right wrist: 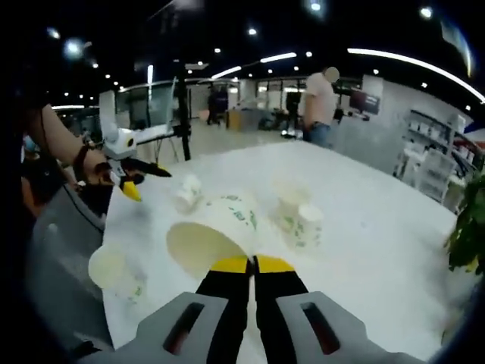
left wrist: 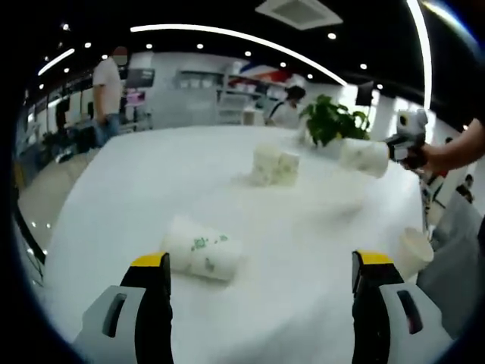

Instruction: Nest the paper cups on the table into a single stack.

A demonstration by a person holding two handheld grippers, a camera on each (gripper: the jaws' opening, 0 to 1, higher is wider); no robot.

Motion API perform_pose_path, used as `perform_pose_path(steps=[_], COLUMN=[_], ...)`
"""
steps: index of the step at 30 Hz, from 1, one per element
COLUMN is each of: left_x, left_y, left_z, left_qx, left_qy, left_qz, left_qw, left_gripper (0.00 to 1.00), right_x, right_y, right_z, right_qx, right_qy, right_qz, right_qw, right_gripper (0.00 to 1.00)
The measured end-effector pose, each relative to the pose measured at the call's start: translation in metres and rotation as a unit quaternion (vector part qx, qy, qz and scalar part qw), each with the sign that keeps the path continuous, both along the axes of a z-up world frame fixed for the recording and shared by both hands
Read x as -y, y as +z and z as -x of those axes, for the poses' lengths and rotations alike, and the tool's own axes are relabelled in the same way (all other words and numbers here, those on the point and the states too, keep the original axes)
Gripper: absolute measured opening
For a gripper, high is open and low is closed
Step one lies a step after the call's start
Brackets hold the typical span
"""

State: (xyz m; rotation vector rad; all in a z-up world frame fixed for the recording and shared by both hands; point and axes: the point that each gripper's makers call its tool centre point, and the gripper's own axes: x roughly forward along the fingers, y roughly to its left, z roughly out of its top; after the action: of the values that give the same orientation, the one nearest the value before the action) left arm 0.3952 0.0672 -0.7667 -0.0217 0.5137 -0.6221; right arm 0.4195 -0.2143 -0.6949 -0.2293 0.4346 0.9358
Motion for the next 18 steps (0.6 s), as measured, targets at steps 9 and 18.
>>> perform_pose_path(steps=[9,18], left_x=[-0.001,-0.002], left_y=[0.002,0.006], left_z=[0.007,0.010], left_qx=[0.001,0.005], left_qy=[-0.006,-0.005], left_qz=[0.000,0.001], left_qw=[1.0000,1.0000], left_gripper=[0.99,0.99], right_x=[-0.021,-0.027], right_y=[0.060,0.120], right_z=[0.035,0.063], right_qx=[0.001,0.022], right_qy=[0.042,0.074], right_qz=[-0.042,-0.060], right_qw=[0.9982,0.9952], right_gripper=[0.00,0.00])
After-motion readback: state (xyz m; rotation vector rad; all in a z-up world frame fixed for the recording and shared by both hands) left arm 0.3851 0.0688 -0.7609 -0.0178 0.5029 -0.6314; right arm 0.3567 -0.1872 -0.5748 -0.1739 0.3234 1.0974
